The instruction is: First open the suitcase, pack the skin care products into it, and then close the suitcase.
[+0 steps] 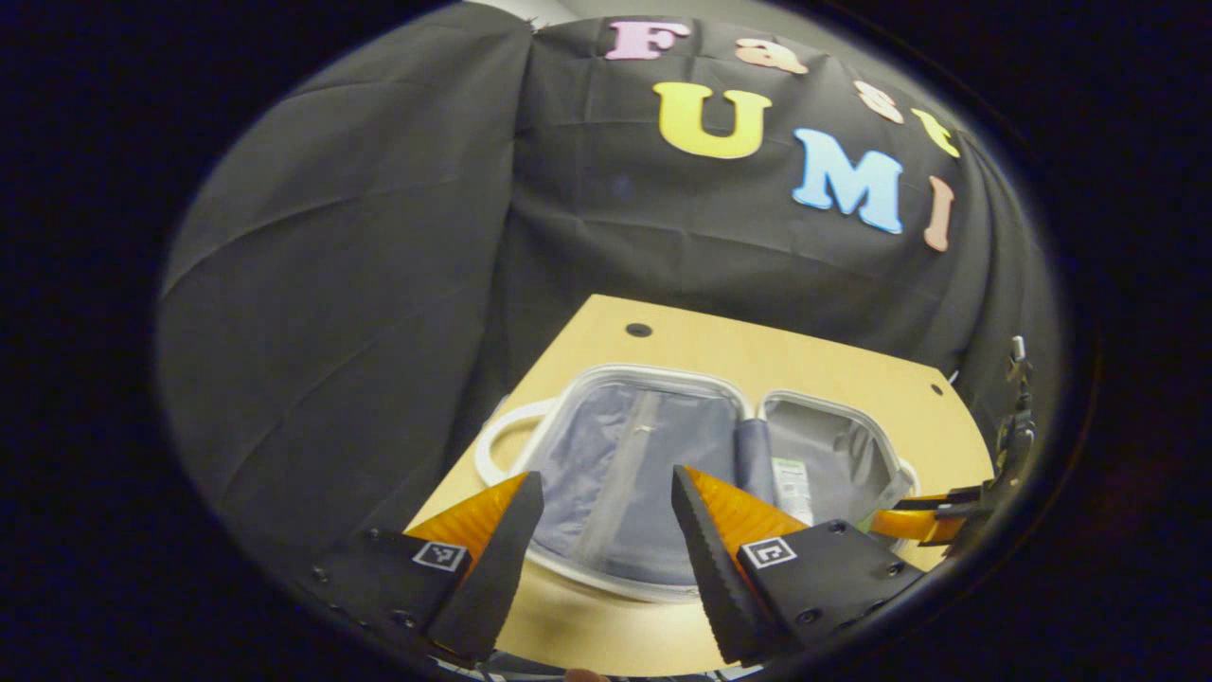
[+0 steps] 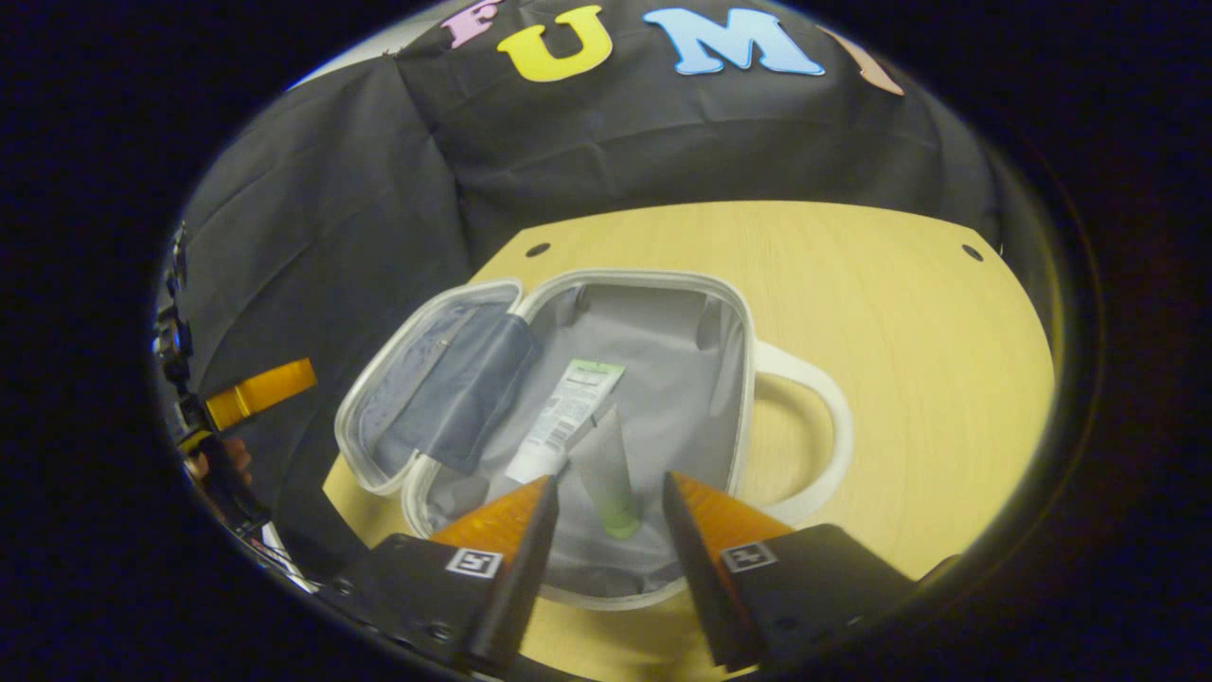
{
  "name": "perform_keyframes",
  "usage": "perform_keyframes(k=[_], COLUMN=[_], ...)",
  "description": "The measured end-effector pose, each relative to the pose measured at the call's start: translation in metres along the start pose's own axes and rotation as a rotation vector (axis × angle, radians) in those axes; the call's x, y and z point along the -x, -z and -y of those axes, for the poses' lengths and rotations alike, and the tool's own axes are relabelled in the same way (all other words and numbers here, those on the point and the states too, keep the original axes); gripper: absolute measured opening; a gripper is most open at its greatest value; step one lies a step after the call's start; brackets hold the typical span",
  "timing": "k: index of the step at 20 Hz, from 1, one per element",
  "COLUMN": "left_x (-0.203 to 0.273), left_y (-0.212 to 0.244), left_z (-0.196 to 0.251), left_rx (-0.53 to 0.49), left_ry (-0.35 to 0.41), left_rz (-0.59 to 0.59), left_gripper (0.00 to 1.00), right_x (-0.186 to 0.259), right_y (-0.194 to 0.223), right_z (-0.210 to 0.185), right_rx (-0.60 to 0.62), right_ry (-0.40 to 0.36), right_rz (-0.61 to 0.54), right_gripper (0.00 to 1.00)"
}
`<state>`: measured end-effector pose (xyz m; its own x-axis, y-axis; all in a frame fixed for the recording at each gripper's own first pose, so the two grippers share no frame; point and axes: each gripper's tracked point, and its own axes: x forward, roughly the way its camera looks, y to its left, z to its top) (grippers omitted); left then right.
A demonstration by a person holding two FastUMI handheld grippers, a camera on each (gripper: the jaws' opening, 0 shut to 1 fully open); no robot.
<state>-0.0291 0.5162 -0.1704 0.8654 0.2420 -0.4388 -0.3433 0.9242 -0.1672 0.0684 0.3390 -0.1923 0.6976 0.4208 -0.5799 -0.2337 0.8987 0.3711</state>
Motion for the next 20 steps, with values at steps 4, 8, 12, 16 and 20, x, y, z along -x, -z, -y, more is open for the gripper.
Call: perform_keyframes(k=[4,8,12,16,20], left_x=[-0.028,-0.069,-0.113,-0.151,-0.174], left_y=[-0.011,-0.01,0.002,0.022,0.038], left_z=[-0.065,-0.11,-0.133,-0.137,-0.133], left_rx=[0.111,0.208,0.335,0.506,0.607], left_ry=[-0.055,-0.068,-0.002,0.077,0.093], left_rz=[-0.02,-0.072,-0.165,-0.256,-0.295], left_gripper=[0.9,0.9,0.9,0.9,0.81], right_x=[0.038,0.077,0.102,0.115,0.123], right_y=[-0.035,-0.056,-0.058,-0.052,-0.053], right_z=[0.014,0.038,0.064,0.083,0.092], right_rx=[0.015,0.014,-0.01,-0.057,-0.067], right_ry=[0.084,0.19,0.28,0.342,0.378], right_rz=[0.156,0.261,0.277,0.261,0.269], right_gripper=[0.95,0.95,0.95,0.95,0.95])
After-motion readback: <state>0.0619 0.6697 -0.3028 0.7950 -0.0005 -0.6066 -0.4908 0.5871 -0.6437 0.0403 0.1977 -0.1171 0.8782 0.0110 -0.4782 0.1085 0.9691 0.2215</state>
